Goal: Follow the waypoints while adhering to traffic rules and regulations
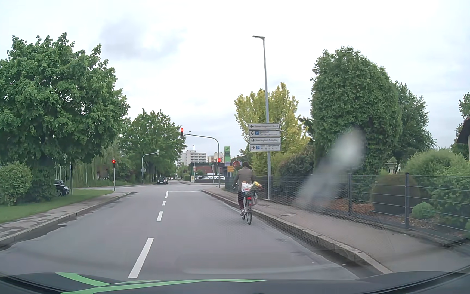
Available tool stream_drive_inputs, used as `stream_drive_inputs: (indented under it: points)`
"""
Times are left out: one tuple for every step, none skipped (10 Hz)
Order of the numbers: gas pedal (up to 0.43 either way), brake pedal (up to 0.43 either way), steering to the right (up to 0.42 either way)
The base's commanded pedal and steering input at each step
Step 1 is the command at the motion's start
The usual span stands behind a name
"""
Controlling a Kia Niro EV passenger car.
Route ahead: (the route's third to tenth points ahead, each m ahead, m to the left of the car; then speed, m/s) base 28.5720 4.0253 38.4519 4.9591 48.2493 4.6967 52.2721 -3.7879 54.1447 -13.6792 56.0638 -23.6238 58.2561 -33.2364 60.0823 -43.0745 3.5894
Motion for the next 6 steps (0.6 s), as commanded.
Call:
stream_drive_inputs:
  points:
    - [0.13,0.0,-0.084]
    - [0.13,0.0,-0.079]
    - [0.13,0.0,-0.077]
    - [0.13,0.0,-0.073]
    - [0.13,0.0,-0.072]
    - [0.13,0.0,-0.071]
